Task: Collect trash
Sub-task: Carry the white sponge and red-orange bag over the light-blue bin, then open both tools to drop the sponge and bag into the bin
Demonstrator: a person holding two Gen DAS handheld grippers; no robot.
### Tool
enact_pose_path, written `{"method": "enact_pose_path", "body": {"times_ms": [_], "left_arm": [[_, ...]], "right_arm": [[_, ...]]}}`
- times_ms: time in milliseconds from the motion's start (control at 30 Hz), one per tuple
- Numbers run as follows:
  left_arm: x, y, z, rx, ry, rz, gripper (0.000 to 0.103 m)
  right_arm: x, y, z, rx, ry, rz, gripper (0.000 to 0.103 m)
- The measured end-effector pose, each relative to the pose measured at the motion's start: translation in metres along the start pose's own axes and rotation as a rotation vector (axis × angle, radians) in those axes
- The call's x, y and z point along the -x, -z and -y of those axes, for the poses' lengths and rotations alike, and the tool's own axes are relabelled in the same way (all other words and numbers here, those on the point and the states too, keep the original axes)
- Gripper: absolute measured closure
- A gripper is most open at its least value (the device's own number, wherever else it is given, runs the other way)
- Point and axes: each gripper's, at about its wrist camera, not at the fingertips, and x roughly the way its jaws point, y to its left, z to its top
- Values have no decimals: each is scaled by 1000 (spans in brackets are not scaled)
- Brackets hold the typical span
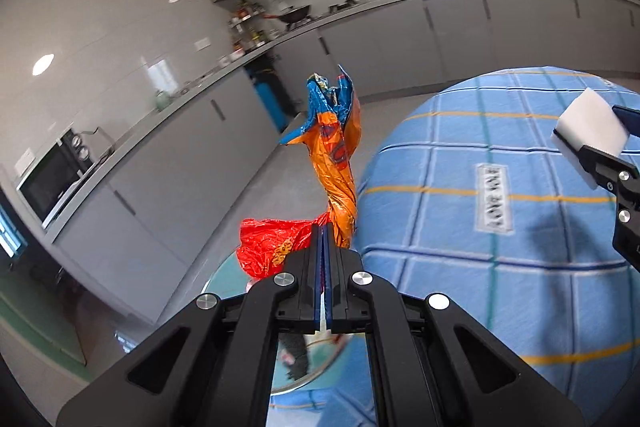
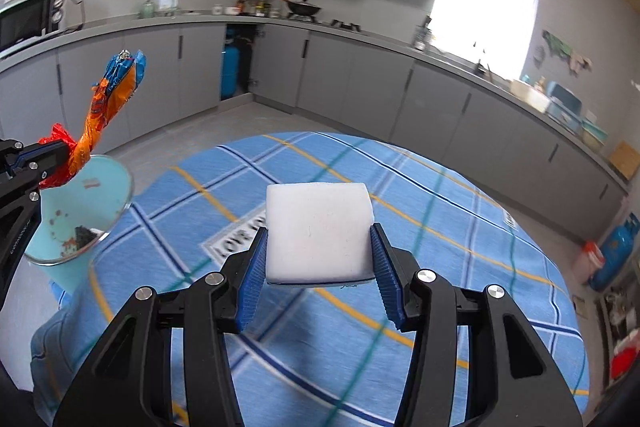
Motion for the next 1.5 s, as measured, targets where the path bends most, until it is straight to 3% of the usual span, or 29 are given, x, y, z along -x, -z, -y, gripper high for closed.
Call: {"method": "enact_pose_path", "body": {"times_ms": [433, 900, 1333, 1500], "left_arm": [[-5, 26, -61, 71, -110, -32, 102], [-19, 43, -101, 112, -200, -77, 102], [-31, 52, -120, 125, -217, -107, 102], [-38, 56, -122, 129, -215, -126, 98]], "right_arm": [[2, -24, -57, 89, -77, 37, 53], [6, -40, -100, 147, -164, 75, 53], [2, -56, -134, 203, -255, 107, 53], [-10, -66, -145, 198, -327, 115, 50]]}}
